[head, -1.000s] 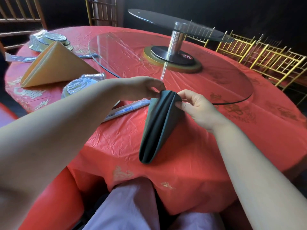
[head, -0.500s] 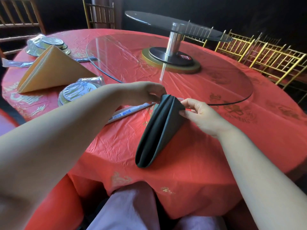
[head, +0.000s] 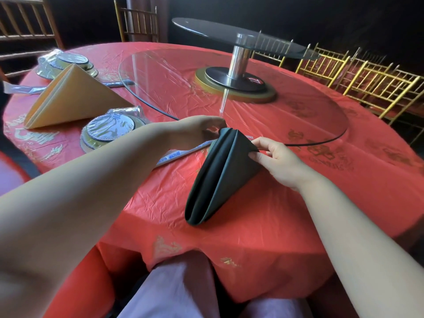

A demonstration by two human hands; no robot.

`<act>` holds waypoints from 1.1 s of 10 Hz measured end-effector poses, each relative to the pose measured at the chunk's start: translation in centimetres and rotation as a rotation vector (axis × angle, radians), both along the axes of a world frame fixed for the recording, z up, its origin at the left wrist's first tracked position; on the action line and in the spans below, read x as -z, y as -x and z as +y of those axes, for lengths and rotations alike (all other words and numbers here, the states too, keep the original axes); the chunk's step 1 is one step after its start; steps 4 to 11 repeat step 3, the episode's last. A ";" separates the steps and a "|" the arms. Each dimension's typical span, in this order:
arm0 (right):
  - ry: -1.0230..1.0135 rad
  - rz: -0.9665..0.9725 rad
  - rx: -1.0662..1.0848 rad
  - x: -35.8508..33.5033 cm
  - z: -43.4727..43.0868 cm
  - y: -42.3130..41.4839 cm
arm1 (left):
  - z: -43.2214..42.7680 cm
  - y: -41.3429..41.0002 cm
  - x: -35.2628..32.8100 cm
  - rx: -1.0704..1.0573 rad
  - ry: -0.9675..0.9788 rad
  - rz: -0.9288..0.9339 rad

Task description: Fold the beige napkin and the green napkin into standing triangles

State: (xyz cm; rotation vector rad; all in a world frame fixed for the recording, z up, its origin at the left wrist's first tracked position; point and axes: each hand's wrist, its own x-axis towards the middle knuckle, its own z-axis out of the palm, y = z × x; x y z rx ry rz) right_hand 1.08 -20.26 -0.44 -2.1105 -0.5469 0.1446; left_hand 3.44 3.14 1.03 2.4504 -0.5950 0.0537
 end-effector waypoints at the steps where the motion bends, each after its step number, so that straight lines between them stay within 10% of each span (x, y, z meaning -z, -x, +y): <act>1: -0.032 0.016 0.021 0.4 0.2 0.3 | -0.4 0.0 0.3 0.004 0.011 0.022; 11: -0.047 -0.018 0.034 0.5 1.0 1.1 | 0.1 1.3 0.6 0.013 0.166 0.032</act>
